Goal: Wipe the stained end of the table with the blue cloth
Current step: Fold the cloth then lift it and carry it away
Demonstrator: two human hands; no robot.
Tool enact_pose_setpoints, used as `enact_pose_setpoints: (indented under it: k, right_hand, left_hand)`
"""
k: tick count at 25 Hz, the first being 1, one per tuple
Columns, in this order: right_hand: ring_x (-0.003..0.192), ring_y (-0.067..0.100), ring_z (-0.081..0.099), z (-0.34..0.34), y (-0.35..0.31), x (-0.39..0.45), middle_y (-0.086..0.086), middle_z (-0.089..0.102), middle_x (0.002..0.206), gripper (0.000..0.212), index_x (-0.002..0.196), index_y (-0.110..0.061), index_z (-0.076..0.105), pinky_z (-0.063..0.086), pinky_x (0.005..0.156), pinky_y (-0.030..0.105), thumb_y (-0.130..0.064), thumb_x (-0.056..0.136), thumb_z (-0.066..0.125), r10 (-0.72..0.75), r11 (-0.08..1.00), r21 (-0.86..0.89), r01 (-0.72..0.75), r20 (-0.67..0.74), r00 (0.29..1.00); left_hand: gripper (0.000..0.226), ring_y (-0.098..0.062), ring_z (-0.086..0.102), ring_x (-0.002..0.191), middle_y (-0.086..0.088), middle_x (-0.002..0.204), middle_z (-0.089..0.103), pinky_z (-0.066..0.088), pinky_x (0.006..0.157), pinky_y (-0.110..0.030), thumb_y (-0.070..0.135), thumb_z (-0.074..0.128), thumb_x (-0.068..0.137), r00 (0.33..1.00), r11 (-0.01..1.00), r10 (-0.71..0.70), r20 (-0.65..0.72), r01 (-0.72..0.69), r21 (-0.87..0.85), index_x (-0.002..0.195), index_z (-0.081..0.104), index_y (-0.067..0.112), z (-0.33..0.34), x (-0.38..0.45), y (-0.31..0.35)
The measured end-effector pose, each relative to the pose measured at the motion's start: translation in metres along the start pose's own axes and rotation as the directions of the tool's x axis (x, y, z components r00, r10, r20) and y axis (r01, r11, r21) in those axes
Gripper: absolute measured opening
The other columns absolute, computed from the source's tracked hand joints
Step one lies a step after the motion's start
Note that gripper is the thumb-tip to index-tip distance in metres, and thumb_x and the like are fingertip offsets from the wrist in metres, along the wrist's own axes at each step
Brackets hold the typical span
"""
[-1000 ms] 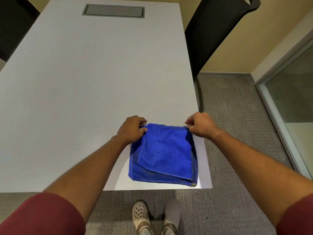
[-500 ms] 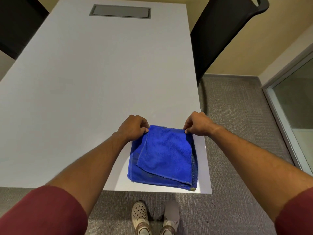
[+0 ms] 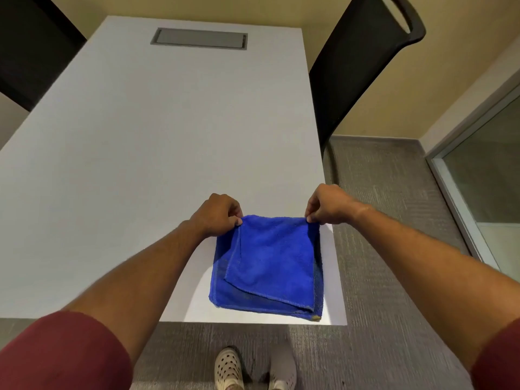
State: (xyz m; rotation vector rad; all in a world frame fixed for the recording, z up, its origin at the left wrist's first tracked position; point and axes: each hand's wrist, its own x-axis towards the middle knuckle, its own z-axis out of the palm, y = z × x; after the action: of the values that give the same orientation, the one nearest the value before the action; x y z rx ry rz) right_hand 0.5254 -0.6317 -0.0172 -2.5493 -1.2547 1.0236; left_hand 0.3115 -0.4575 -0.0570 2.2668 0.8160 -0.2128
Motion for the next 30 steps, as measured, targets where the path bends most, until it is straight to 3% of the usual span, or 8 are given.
enact_pose_setpoints:
  k: [5,8,14,21,25,30]
  right_hand:
    - [0.082,0.016,0.071,-0.042,-0.013,-0.023,0.005,0.074,0.084,0.006,0.086,-0.005,0.076,0.061,0.067,0.024,-0.001,0.082,0.075,-0.006,0.996,0.089,-0.001,0.078,0.997]
    - [0.076,0.013,0.071,-0.066,-0.028,-0.04,0.003,0.074,0.082,0.005,0.085,-0.006,0.076,0.056,0.056,0.017,-0.003,0.083,0.074,-0.017,0.996,0.093,0.008,0.095,0.995]
    - [0.083,0.018,0.073,-0.123,-0.061,-0.076,0.006,0.074,0.088,0.005,0.086,-0.008,0.075,0.06,0.067,0.022,-0.004,0.084,0.074,-0.087,0.995,0.045,0.087,0.009,0.996]
    - [0.071,0.012,0.073,-0.204,-0.099,-0.116,-0.001,0.074,0.08,0.014,0.075,-0.019,0.074,0.053,0.051,0.013,-0.009,0.085,0.074,-0.162,0.987,-0.009,0.162,-0.12,0.979]
    - [0.08,0.017,0.074,-0.237,-0.118,-0.139,0.007,0.076,0.088,0.008,0.091,-0.006,0.077,0.058,0.057,0.016,-0.003,0.085,0.073,-0.218,0.976,-0.01,0.219,-0.125,0.968]
    - [0.091,0.028,0.074,-0.263,-0.139,-0.161,0.015,0.076,0.096,0.015,0.098,0.001,0.076,0.062,0.084,0.036,-0.001,0.084,0.073,-0.282,0.96,-0.033,0.28,-0.146,0.948]
  left_hand:
    - [0.005,-0.009,0.066,0.08,0.005,0.08,0.071,0.051,0.068,-0.021,0.011,0.074,0.081,0.996,1.0,0.01,0.086,-0.01,-0.007,0.085,0.076,0.012,-0.044,-0.015,0.026]
    - [0.004,-0.005,0.064,0.076,0.009,0.075,0.071,0.046,0.062,-0.017,0.012,0.075,0.079,0.996,1.0,0.011,0.085,-0.012,0.005,0.082,0.077,0.012,-0.075,-0.027,0.043]
    - [0.01,-0.003,0.062,0.066,0.02,0.056,0.068,0.046,0.059,-0.018,0.01,0.072,0.077,1.0,0.999,0.021,-0.006,-0.021,0.028,0.082,0.075,0.001,-0.14,-0.056,0.088]
    - [0.007,-0.014,0.065,0.072,-0.007,0.081,0.076,0.051,0.062,-0.023,0.009,0.072,0.078,0.987,1.0,0.03,-0.158,-0.028,0.013,0.076,0.078,0.011,-0.213,-0.092,0.147]
    - [0.007,-0.017,0.065,0.071,-0.012,0.081,0.074,0.054,0.059,-0.024,0.004,0.07,0.079,0.98,0.999,-0.041,-0.196,0.036,-0.026,0.078,0.077,0.006,-0.243,-0.114,0.175]
    - [0.009,-0.018,0.066,0.069,-0.015,0.08,0.073,0.057,0.06,-0.026,0.003,0.068,0.082,0.963,0.997,-0.073,-0.258,0.069,-0.026,0.083,0.077,0.003,-0.265,-0.144,0.194]
